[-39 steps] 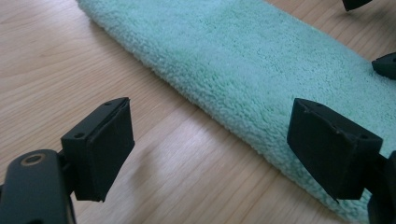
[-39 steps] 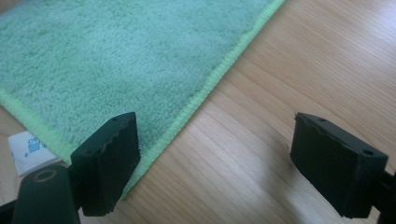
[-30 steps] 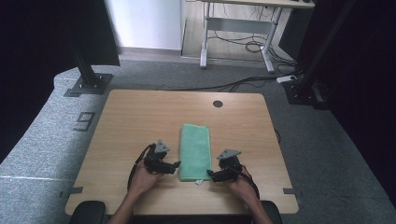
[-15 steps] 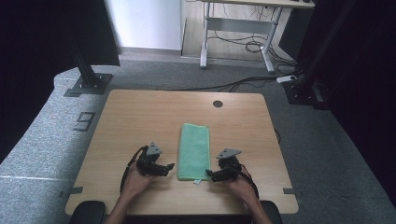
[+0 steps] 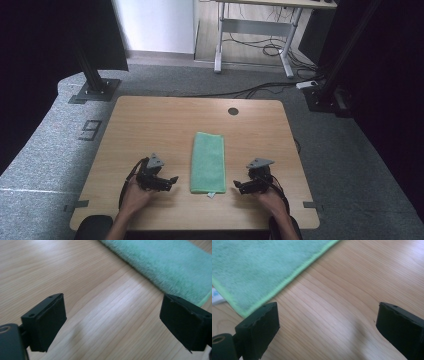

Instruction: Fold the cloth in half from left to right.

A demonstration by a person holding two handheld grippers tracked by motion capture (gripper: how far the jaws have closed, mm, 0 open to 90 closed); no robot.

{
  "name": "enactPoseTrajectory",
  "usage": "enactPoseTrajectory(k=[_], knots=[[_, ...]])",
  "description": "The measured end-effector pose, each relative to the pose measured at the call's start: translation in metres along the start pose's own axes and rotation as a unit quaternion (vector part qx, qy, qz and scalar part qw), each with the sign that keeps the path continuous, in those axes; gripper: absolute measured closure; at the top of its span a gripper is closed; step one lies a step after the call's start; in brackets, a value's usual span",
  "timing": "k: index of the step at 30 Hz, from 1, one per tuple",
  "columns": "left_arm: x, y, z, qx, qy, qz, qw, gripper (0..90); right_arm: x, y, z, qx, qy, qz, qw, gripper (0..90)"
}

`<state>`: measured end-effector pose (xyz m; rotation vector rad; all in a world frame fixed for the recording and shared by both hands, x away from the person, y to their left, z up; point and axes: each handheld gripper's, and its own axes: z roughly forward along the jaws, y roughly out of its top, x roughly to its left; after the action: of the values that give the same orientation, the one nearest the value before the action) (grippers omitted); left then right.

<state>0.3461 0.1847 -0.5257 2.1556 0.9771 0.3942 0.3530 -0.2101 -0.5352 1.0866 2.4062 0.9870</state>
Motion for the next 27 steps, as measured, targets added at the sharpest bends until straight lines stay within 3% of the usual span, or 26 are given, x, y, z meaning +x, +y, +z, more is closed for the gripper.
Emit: enactPoseTrajectory(k=[5,9,13,20,24,27], knots=[[0.007,-0.010,-0.004,0.009,0.020,0.000,0.9998,0.0,-0.011,-0.009,-0.008,0.004,-0.019,0.017,0.9997,0.0],[0.011,-0.017,-0.006,0.015,0.029,0.000,0.9995,0.0,-0.020,-0.018,-0.011,0.007,-0.034,0.034,0.9988,0.0],[0.016,-0.025,-0.003,0.022,0.034,0.001,0.9992,0.0,-0.023,-0.025,-0.009,0.011,-0.044,0.035,0.9984,0.0],[0.018,-0.029,0.001,0.036,0.032,0.005,0.9988,0.0,-0.025,-0.033,-0.006,0.003,-0.047,0.037,0.9982,0.0],[0.019,-0.029,0.003,0.045,0.014,-0.004,0.9989,0.0,-0.027,-0.036,-0.004,-0.008,-0.040,0.052,0.9978,0.0],[0.019,-0.029,0.003,0.045,0.014,-0.005,0.9989,0.0,-0.027,-0.036,-0.004,-0.008,-0.040,0.052,0.9978,0.0]])
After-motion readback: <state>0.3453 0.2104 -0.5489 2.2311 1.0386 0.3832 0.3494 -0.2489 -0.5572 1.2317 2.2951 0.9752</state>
